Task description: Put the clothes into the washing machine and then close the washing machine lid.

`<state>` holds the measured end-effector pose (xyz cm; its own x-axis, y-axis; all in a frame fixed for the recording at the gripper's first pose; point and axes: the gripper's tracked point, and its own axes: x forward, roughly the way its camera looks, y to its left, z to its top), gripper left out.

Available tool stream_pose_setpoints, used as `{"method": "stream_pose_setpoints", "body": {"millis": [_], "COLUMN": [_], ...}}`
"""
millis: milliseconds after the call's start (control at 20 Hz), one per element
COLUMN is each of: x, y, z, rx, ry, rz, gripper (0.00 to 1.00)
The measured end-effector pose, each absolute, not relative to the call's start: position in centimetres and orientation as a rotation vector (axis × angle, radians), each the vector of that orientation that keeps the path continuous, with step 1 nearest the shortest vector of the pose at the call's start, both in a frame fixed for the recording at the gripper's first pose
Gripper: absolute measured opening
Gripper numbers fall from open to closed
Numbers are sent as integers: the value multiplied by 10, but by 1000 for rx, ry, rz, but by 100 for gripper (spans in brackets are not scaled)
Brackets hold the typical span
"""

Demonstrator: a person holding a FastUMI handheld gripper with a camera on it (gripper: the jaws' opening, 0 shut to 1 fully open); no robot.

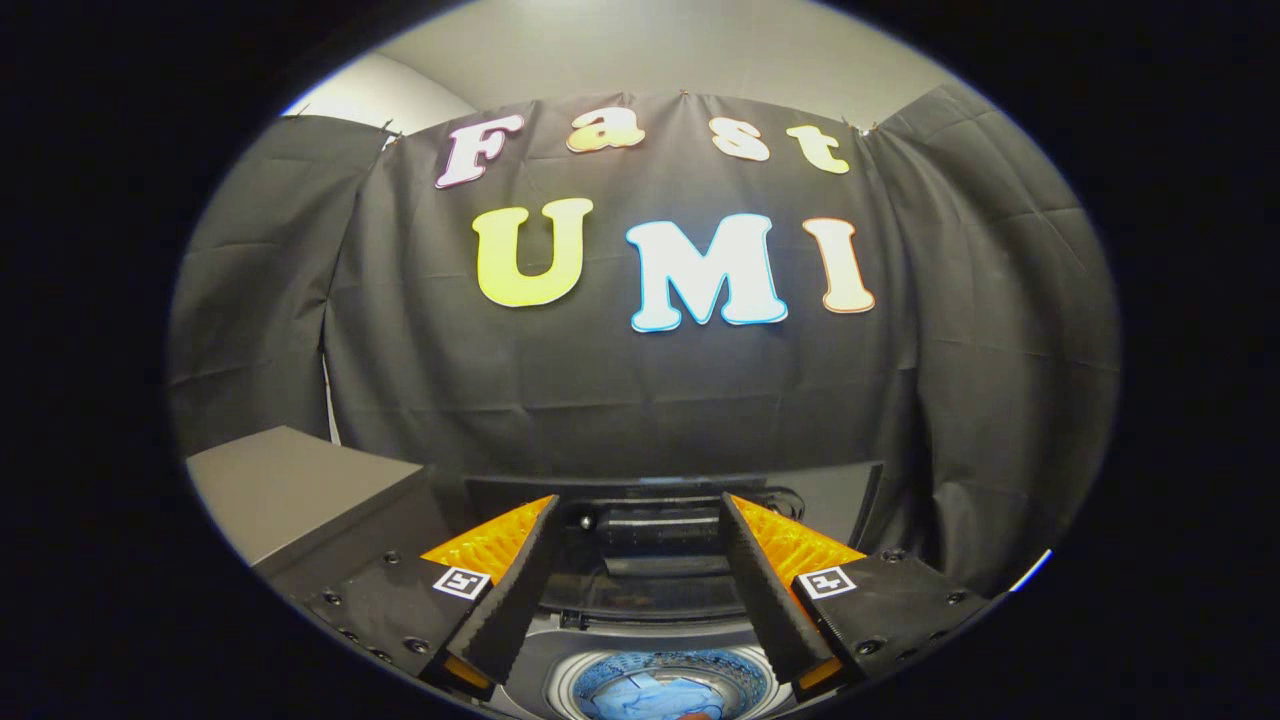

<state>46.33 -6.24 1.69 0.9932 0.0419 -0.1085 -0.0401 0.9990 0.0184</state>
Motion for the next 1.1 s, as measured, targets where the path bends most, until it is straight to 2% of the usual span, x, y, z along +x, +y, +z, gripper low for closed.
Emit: {"method": "stream_pose_setpoints", "body": {"millis": [550, 1100], "x": [534, 583], "y": [-66, -73], "z": [38, 2], "rx": [-12, 7], "ry": [97, 200], "rz": [26, -9], "gripper": [96, 96]}}
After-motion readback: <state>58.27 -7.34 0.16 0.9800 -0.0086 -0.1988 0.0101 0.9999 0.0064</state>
